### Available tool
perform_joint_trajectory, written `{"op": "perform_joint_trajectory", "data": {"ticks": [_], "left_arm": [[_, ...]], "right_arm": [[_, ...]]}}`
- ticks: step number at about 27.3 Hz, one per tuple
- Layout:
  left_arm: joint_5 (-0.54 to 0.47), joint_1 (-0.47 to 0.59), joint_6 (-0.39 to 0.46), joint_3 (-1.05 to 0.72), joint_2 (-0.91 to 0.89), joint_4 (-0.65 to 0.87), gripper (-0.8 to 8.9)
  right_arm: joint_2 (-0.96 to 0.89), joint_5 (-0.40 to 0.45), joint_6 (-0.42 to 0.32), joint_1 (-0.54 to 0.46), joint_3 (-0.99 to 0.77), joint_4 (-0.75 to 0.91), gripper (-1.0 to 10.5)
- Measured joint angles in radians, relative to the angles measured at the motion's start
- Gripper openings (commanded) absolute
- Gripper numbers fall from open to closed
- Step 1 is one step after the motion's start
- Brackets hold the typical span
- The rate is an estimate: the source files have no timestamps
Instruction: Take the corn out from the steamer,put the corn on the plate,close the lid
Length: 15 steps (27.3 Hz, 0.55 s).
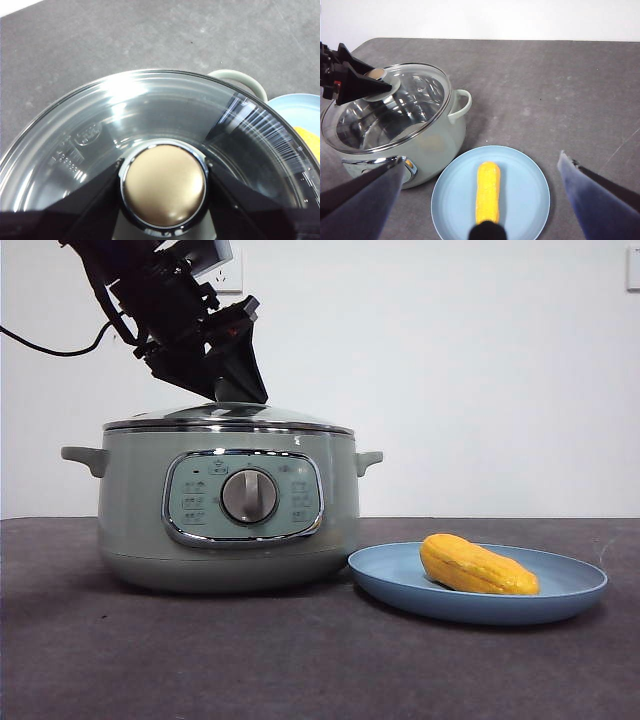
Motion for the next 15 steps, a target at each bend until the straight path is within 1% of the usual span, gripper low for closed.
{"op": "perform_joint_trajectory", "data": {"ticks": [1, 10, 15], "left_arm": [[0.000, 0.000, 0.000, 0.000, 0.000, -0.001, 4.92], [-0.004, 0.002, -0.016, 0.002, -0.003, -0.026, 4.95], [-0.007, 0.002, -0.020, -0.002, -0.037, -0.060, 4.95]], "right_arm": [[0.000, 0.000, 0.000, 0.000, 0.000, 0.000, 6.0], [0.000, 0.000, 0.000, 0.000, 0.000, -0.014, 6.0], [0.000, 0.000, 0.000, 0.000, 0.000, -0.037, 6.0]]}}
